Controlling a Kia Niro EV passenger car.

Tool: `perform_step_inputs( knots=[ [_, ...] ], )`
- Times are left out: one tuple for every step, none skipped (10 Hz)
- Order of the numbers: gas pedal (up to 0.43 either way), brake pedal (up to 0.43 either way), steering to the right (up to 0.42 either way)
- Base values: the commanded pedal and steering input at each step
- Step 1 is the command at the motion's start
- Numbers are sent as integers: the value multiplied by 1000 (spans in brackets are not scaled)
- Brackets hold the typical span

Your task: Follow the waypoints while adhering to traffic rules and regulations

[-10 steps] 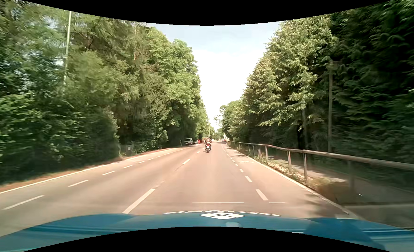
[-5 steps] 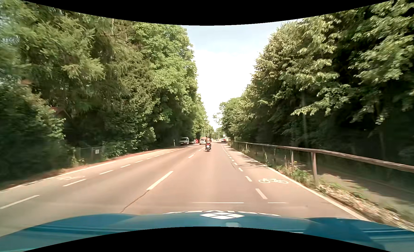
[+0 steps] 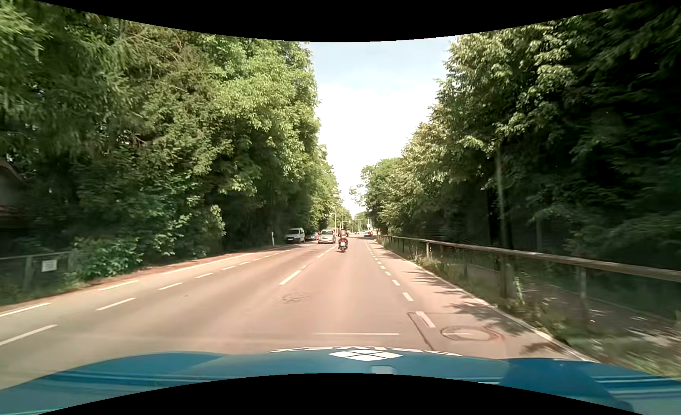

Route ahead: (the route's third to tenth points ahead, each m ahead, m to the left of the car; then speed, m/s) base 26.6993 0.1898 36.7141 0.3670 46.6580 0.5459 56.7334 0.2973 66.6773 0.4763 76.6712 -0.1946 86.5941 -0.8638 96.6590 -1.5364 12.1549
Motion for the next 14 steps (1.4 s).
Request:
perform_step_inputs(
  knots=[
    [0, 0, 0],
    [0, 0, 0],
    [0, 0, 0],
    [0, 0, 0],
    [0, 0, 0],
    [0, 0, 0],
    [0, 0, 0],
    [0, 0, 0],
    [0, 0, 0],
    [0, 0, 0],
    [0, 0, 0],
    [0, 0, 0],
    [0, 0, 0],
    [0, 0, 0]
  ],
)
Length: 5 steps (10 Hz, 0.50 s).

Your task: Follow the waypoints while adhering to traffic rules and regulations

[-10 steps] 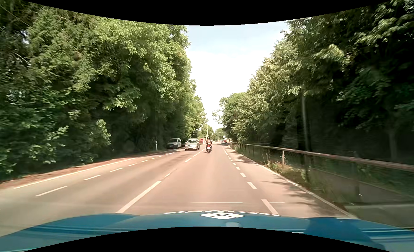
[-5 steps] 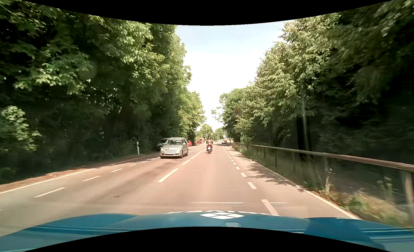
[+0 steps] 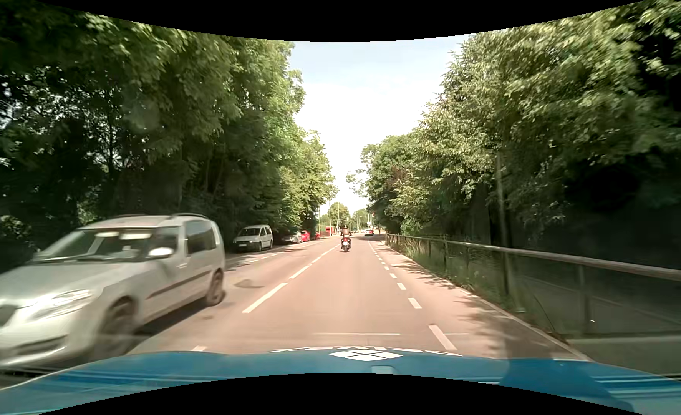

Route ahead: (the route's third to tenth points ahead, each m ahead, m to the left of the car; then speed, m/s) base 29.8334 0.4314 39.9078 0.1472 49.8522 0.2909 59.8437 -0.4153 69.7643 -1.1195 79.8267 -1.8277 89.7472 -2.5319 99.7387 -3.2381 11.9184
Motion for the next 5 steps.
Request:
perform_step_inputs(
  knots=[
    [0, 0, 0],
    [0, 0, -1],
    [0, 0, -1],
    [0, 0, -1],
    [0, 0, -1]
  ],
)
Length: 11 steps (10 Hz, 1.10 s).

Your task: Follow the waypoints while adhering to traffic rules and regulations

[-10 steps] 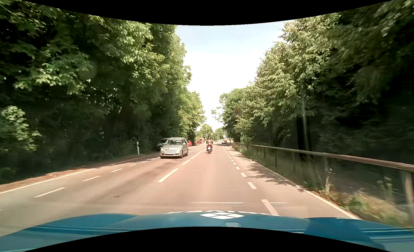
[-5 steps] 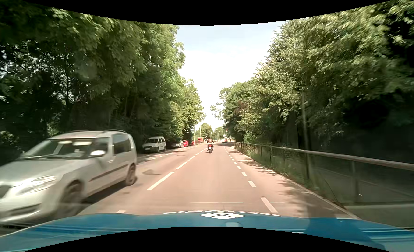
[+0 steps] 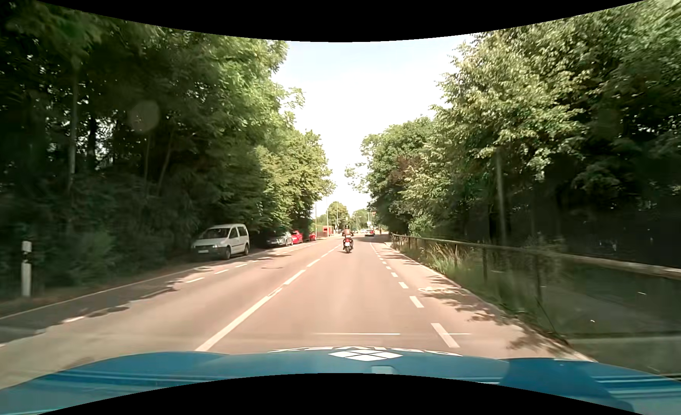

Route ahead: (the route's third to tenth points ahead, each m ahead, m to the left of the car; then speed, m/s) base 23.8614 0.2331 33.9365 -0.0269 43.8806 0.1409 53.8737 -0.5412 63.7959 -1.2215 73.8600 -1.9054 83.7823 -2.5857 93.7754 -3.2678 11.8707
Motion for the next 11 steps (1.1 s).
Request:
perform_step_inputs(
  knots=[
    [0, 0, 0],
    [0, 24, -1],
    [0, 79, -1],
    [0, 128, -1],
    [0, 140, -1],
    [0, 152, -1],
    [0, 165, -1],
    [0, 177, -1],
    [0, 177, -1],
    [0, 177, -1],
    [0, 183, -1]
  ],
)
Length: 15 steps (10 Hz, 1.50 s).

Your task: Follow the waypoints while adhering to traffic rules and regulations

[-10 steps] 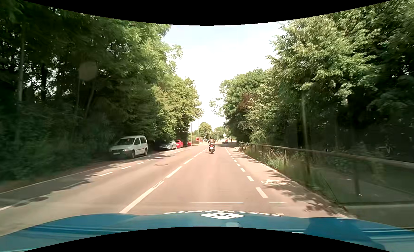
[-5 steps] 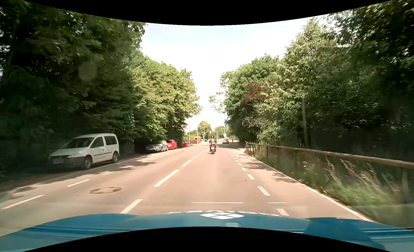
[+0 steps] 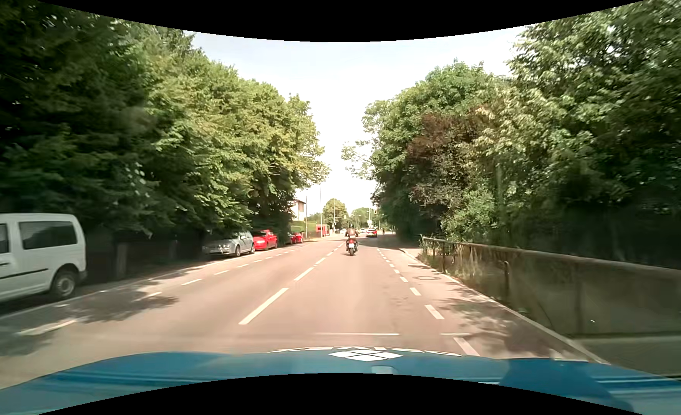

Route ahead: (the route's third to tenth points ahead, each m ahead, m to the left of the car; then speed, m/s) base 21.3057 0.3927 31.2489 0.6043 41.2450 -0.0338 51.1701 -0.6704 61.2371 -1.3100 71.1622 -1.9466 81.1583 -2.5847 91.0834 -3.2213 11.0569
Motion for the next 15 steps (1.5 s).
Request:
perform_step_inputs(
  knots=[
    [0, 189, -1],
    [0, 189, -1],
    [0, 195, -1],
    [0, 195, -1],
    [0, 201, -1],
    [0, 201, -1],
    [0, 201, -2],
    [0, 207, -1],
    [0, 207, -2],
    [0, 207, -2],
    [0, 207, -1],
    [0, 207, -1],
    [0, 207, -1],
    [0, 201, -1],
    [0, 201, -1]
  ],
)
